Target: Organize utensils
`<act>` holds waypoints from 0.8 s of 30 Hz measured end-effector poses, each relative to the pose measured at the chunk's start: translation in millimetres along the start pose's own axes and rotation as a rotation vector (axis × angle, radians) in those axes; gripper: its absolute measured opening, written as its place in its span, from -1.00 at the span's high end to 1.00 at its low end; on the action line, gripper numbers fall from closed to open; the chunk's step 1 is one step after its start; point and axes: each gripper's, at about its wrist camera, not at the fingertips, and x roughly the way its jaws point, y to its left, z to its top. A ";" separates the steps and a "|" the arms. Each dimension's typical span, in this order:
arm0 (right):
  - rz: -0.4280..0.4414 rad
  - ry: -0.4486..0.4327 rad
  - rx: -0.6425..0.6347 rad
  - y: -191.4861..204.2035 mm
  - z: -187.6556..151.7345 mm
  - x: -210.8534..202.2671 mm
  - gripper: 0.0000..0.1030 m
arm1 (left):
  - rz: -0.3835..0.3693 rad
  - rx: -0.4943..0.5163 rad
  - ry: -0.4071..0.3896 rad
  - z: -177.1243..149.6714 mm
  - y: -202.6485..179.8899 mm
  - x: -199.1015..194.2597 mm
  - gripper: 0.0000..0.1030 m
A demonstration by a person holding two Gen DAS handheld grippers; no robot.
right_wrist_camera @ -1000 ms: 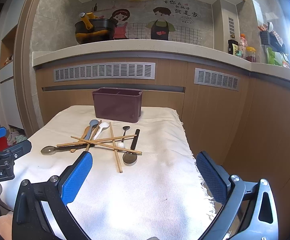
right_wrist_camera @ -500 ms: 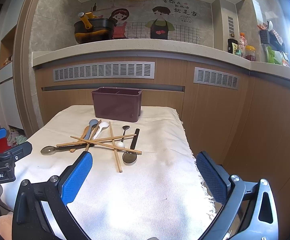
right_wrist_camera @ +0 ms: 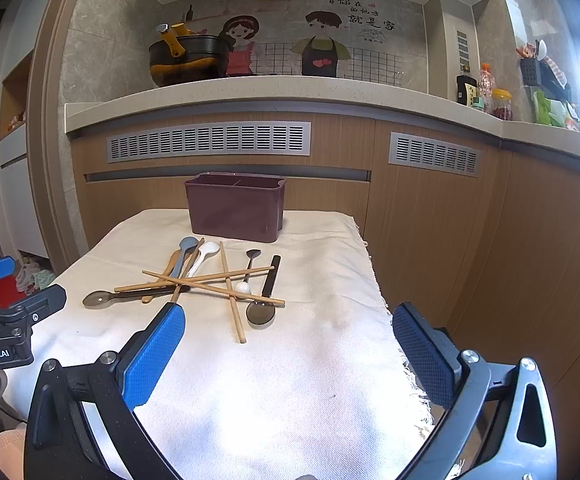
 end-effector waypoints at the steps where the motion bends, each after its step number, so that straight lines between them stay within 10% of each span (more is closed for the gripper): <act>1: 0.001 0.000 0.000 -0.2 0.0 -0.1 -1.00 | 0.000 0.000 0.000 0.0 0.0 0.0 -1.00; 24: -0.013 0.012 -0.013 -3.5 10.6 11.9 -1.00 | -0.030 0.043 0.028 10.5 -5.2 14.0 -1.00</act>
